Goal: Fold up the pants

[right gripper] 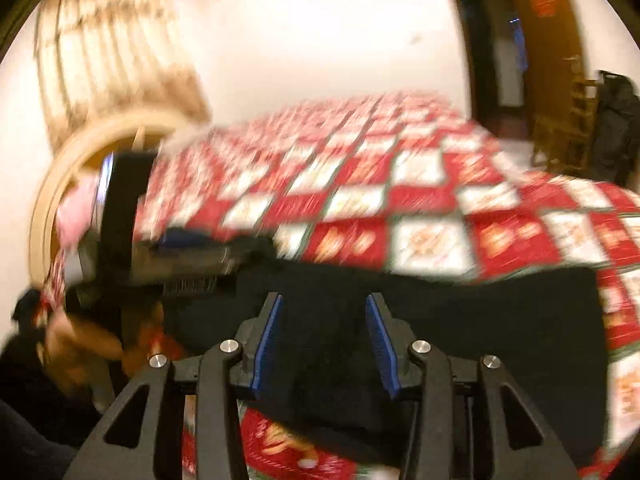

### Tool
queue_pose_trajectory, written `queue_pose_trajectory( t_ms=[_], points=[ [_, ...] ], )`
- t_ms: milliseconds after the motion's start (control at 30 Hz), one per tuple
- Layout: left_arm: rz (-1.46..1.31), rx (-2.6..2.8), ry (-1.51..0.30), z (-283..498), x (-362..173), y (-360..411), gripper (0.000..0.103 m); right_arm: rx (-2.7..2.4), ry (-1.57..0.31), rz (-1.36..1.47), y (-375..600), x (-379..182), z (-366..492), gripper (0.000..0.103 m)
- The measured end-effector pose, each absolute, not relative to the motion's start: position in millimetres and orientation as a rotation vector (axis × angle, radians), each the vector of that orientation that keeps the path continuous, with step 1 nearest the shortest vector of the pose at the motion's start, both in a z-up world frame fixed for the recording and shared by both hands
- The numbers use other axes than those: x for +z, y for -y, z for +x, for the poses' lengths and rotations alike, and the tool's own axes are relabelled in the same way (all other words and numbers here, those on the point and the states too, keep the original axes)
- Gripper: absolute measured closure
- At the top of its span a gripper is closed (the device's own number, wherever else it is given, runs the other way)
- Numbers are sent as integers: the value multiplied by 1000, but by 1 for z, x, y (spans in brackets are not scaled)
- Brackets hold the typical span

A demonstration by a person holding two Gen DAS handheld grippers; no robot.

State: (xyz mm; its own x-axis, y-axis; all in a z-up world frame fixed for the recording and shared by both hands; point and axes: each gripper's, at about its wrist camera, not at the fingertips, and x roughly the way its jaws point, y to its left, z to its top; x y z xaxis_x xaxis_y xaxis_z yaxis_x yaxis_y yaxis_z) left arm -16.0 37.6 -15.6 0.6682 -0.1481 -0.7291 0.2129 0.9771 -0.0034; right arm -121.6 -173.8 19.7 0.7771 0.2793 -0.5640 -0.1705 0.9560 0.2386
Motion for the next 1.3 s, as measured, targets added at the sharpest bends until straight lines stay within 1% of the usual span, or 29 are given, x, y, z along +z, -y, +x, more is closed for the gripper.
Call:
queue_pose_trajectory(
  t_ms=[100,200,367,600,767,900,1067,1300],
  points=[
    [100,-263,-780,-19,-8,-19,9,94,-665,201,219,21,-112,58],
    [104,-335,-787,-21,-8,9,9,25,-730,221,246,4,-98,58],
    [193,-373,-800,-27,-21,57,9,-45,-802,228,260,-27,-90,58],
    [233,-347,-875,-23,-42,68,9,-68,-777,243,263,-26,-93,58],
    [193,-354,-889,-21,-38,56,9,7,-725,241,234,-11,-101,58],
    [207,-277,-861,-19,-30,36,9,125,-734,198,191,-10,-93,58],
    [139,-74,-833,-9,-20,-29,9,267,-791,150,139,-21,-70,58],
    [114,161,-849,-4,-31,-101,9,387,-815,41,81,-37,-66,58]
  ],
)
